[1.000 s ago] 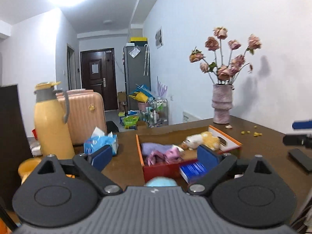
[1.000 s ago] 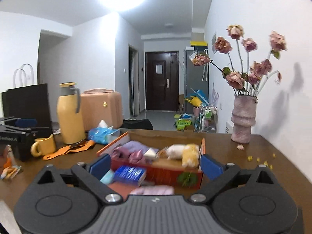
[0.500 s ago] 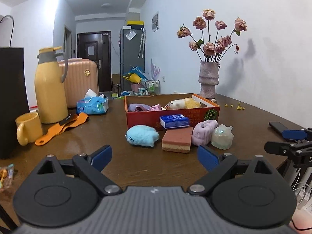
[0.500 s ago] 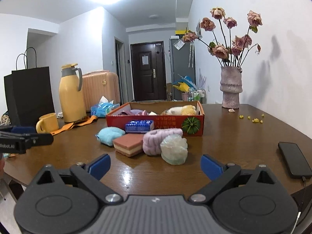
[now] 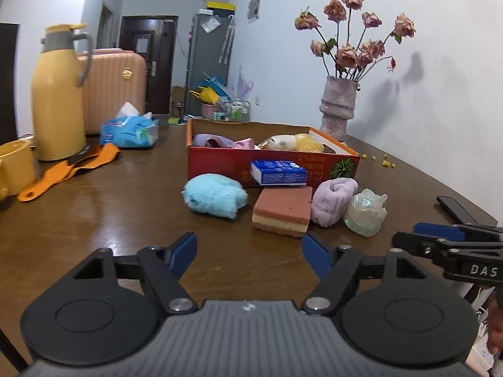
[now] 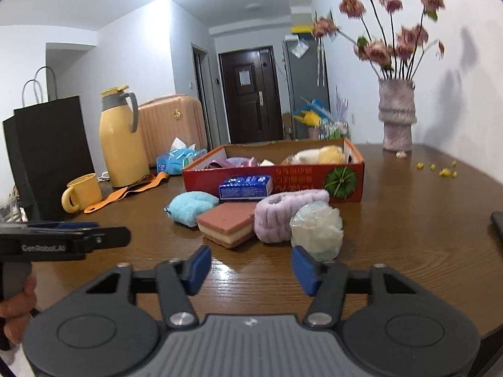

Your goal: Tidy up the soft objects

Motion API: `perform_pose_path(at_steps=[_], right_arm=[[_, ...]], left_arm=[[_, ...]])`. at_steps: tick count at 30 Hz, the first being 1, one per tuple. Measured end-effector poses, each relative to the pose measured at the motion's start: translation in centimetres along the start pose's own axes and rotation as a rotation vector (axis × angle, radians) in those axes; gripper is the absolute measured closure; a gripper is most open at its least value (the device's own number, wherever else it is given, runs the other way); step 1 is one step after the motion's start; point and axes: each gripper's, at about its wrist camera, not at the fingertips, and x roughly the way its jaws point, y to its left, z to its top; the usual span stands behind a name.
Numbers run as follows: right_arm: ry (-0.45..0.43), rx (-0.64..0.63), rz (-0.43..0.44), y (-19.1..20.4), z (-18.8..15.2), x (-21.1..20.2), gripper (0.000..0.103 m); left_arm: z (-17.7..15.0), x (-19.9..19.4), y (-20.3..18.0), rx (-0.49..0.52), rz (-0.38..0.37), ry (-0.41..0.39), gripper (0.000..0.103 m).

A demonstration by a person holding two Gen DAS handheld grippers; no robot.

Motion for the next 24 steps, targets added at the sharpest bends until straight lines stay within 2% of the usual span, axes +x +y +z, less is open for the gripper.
perform_pose_path(at_steps=[4, 8, 10, 11, 13, 14, 16, 17, 19, 20, 22, 24], right_arm=[[0.029, 0.054, 0.061, -0.7, 1.1, 3.2, 0.058], [0.048, 0.084, 0.119, -0.6, 2.4, 7.3, 0.059], [0.044, 0.123, 0.122, -0.8, 2.8, 9.1, 0.058], [0.048, 0.158, 0.117, -1.1, 2.9, 10.1, 0.058], [0.065, 0.221, 0.117, -1.9, 3.0, 11.6, 0.058], [0.075, 0.245, 0.126, -2.4, 3.0, 12.1, 0.058], [0.094, 0.278, 0.141, -2.9, 2.8, 12.9, 0.058], [0.105, 0.295, 0.15, -3.1, 2.7, 13.3, 0.058], [0.122, 0.328, 0.171, -3.4, 2.4, 13.6, 0.059], [0.13, 0.34, 0.188, -3.5, 2.2, 13.6, 0.063], [0.15, 0.337, 0.199, -3.5, 2.2, 13.0, 0.067], [0.191, 0.287, 0.224, -3.3, 2.2, 11.7, 0.066]], left_arm=[[1.5, 3.0, -0.1, -0.002, -0.029, 0.003, 0.036], [3.3, 7.0, 0.2, -0.015, -0.061, 0.012, 0.037], [4.0, 9.1, 0.6, -0.038, -0.101, 0.037, 0.038], [4.2, 10.0, 0.8, -0.048, -0.119, 0.057, 0.042], [4.2, 11.6, 1.4, -0.085, -0.147, 0.097, 0.043], [4.0, 12.3, 1.9, -0.112, -0.184, 0.126, 0.045], [3.6, 13.3, 2.6, -0.171, -0.244, 0.18, 0.054], [3.3, 13.6, 2.9, -0.202, -0.271, 0.201, 0.062], [2.8, 13.4, 2.8, -0.241, -0.287, 0.214, 0.068], [2.7, 12.7, 2.5, -0.249, -0.283, 0.218, 0.071], [2.1, 11.3, 1.8, -0.266, -0.271, 0.233, 0.072], [1.3, 9.1, 0.8, -0.267, -0.284, 0.257, 0.071]])
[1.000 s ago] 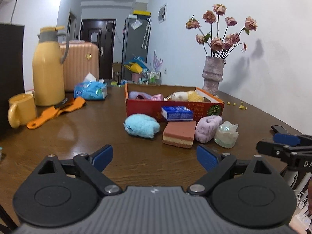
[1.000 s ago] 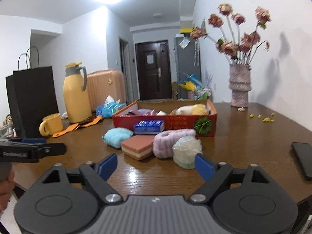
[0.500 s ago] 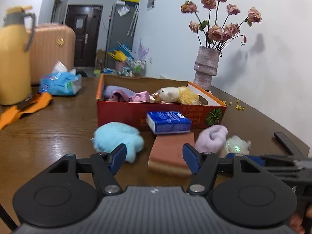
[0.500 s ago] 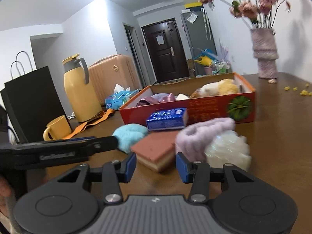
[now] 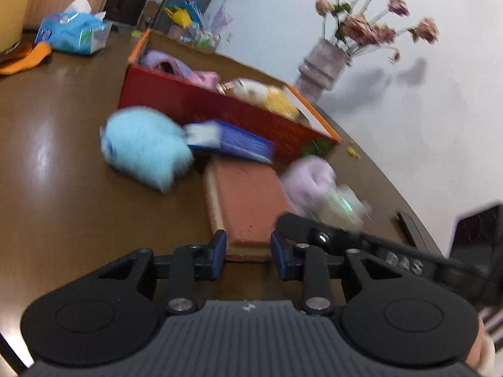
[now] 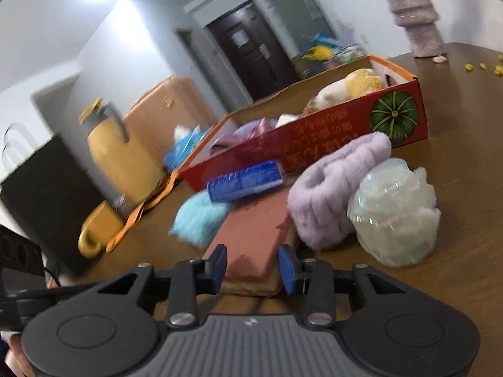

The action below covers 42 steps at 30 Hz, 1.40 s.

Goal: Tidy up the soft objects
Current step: 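Lower the left gripper onto the pink-and-cream layered sponge and close it, then carry the layered sponge into the box and open the left gripper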

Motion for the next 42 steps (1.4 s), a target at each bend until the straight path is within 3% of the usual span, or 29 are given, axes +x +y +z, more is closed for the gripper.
perform_pose_path(at_steps=[2, 4, 5, 8, 10, 13, 15, 16, 17, 18, 21, 24, 28, 29, 31, 34, 37, 39, 42], right_arm=[[0.049, -0.06, 0.013, 0.2, -0.5, -1.4, 0.062], [0.038, -0.057, 0.002, -0.2, -1.1, -2.7, 0.061], [0.023, -0.049, -0.025, -0.3, -1.2, -3.3, 0.06], [-0.034, -0.063, -0.083, -0.4, -1.7, -5.7, 0.058], [-0.048, -0.041, -0.049, -0.8, -2.1, -7.2, 0.058], [-0.04, 0.031, 0.029, -1.7, -3.1, -8.0, 0.058], [-0.031, 0.084, 0.044, -1.8, -3.6, -7.2, 0.058], [-0.033, 0.102, 0.036, -1.8, -3.9, -6.9, 0.058], [-0.04, 0.113, 0.03, -1.9, -4.2, -6.6, 0.058], [-0.049, 0.124, 0.029, -2.0, -4.2, -6.2, 0.058], [-0.091, 0.12, 0.0, -2.1, -3.9, -5.2, 0.06], [-0.094, 0.096, -0.002, -2.0, -3.1, -4.7, 0.06], [-0.072, 0.07, -0.013, -2.2, -2.9, -5.4, 0.059], [-0.058, 0.071, -0.013, -2.3, -3.1, -5.5, 0.059], [-0.032, 0.089, -0.003, -2.5, -3.5, -5.4, 0.06], [-0.028, 0.079, -0.022, -2.3, -3.7, -5.2, 0.065], [-0.093, 0.031, 0.002, -1.3, -1.5, -6.2, 0.068], [-0.149, -0.03, 0.022, -0.6, 1.7, -6.6, 0.068], [-0.189, -0.102, 0.002, -0.7, 8.1, -5.8, 0.068]], left_arm=[[-1.7, -1.4, -1.2, 0.004, -0.054, 0.01, 0.061], [-3.2, -2.4, -2.5, 0.057, -0.143, 0.029, 0.055], [-3.4, -2.9, -2.9, 0.084, -0.147, 0.023, 0.051], [-2.8, -4.3, -3.1, 0.17, -0.035, -0.099, 0.042], [-1.3, -4.3, -2.1, 0.184, 0.05, -0.16, 0.042], [0.9, -2.3, -0.4, 0.14, 0.032, -0.107, 0.042], [1.3, -0.9, 0.2, 0.092, -0.009, -0.05, 0.048], [1.1, -0.2, 0.3, 0.07, -0.022, -0.021, 0.054], [0.9, 0.3, 0.4, 0.048, -0.022, 0.016, 0.068], [0.3, 0.6, 0.5, 0.035, -0.027, 0.037, 0.07], [-1.2, -0.5, 0.0, 0.031, -0.03, 0.035, 0.069], [-1.8, -1.6, 0.3, 0.011, -0.032, 0.009, 0.06], [-1.7, -1.2, 0.6, -0.017, -0.033, 0.016, 0.06], [-1.7, -1.0, 0.4, -0.014, -0.042, 0.02, 0.06], [-1.7, -0.6, 0.1, -0.005, -0.062, 0.029, 0.072], [-1.5, -0.8, -0.7, 0.014, -0.057, 0.013, 0.074], [0.9, -2.2, -1.9, 0.041, -0.077, -0.083, 0.074], [4.1, -2.3, -3.0, 0.068, -0.106, -0.163, 0.074], [10.0, 0.7, -4.1, 0.077, -0.121, -0.191, 0.074]])
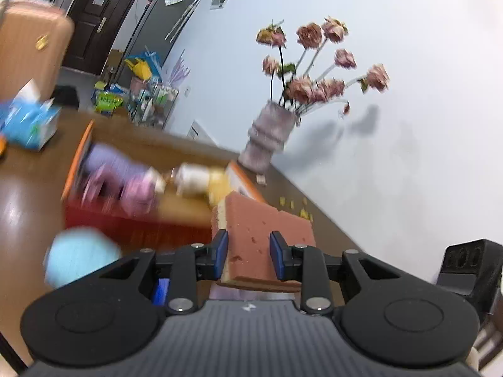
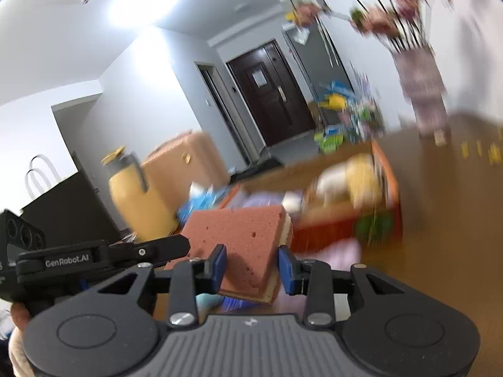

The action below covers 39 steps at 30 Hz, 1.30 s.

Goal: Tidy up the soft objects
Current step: 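Carry the layered sponge into the box and open the left gripper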

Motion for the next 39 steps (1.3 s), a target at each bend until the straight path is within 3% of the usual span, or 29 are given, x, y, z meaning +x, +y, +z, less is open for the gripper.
perform_pose_path(at_steps=[2, 6, 9, 12, 15, 19, 21, 25, 26, 27, 29, 32, 39], right_arm=[[0.017, -0.023, -0.038, -1.3, 3.5, 2.5, 0.068], [0.155, -0.005, -0.118, -5.5, 8.5, 9.2, 0.069], [0.276, 0.007, -0.176, -8.0, 9.3, 13.3, 0.069], [0.321, -0.016, -0.262, -8.7, 8.9, 15.0, 0.065], [0.334, -0.045, -0.276, -8.4, 8.3, 15.1, 0.05], [0.279, -0.114, -0.323, -6.7, 9.0, 13.7, 0.045], [0.238, -0.15, -0.334, -6.0, 10.2, 12.8, 0.042], [0.157, -0.193, -0.326, -3.9, 12.9, 9.3, 0.036], [0.133, -0.214, -0.326, -3.1, 13.4, 8.3, 0.032], [0.113, -0.232, -0.327, -2.5, 13.6, 7.5, 0.03], [0.066, -0.273, -0.323, -1.2, 13.7, 5.6, 0.023], [-0.009, -0.319, -0.294, 0.4, 13.1, 3.5, 0.014], [-0.116, -0.361, -0.281, 3.3, 12.0, 0.8, 0.009]], left_arm=[[2.6, 4.2, 0.6, -0.009, 0.001, 0.021, 0.074], [4.6, 13.6, 3.8, -0.071, 0.038, 0.112, 0.074], [4.0, 18.1, 5.7, -0.123, 0.059, 0.189, 0.076], [2.6, 20.0, 6.7, -0.13, 0.032, 0.241, 0.076], [1.6, 20.7, 6.4, -0.098, 0.038, 0.27, 0.075], [2.4, 18.7, 5.9, -0.034, 0.051, 0.237, 0.072], [3.5, 16.2, 5.2, 0.028, 0.08, 0.19, 0.066], [6.3, 10.2, 3.3, 0.173, 0.206, 0.075, 0.051], [6.9, 8.5, 2.8, 0.209, 0.25, 0.048, 0.039], [7.4, 6.8, 2.3, 0.25, 0.296, 0.014, 0.019], [8.0, 3.5, 1.4, 0.335, 0.39, -0.065, 0.002], [8.2, -0.7, 0.5, 0.386, 0.474, -0.158, 0.0], [6.9, -4.7, -1.3, 0.392, 0.53, -0.215, 0.0]])
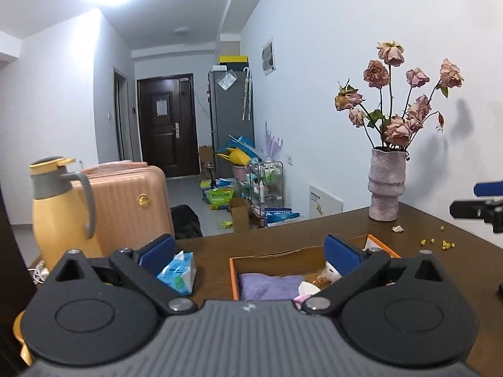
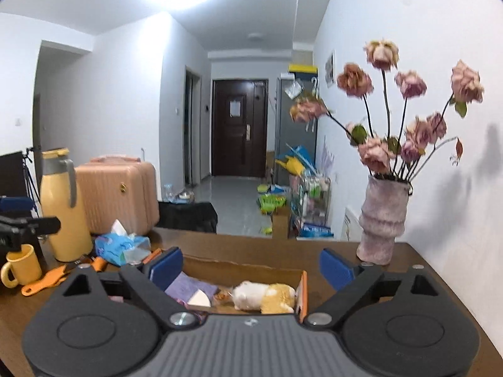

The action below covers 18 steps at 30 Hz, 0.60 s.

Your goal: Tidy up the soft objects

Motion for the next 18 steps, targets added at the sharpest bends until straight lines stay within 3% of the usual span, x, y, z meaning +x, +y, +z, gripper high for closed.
perform_pose_path(at_steps=[6, 18], right_arm=[[-0.075, 0.017, 0.003, 1.8, -3.0, -4.4, 0.006], [-0.034, 0.035, 0.071, 7.2, -18.6, -15.4, 0.005]], left_arm=[[-4.2, -4.4, -0.1, -0.013, 0.025, 0.022, 0.0], [-17.0, -16.0, -1.2, -0.128, -0.017, 0.107, 0.0]])
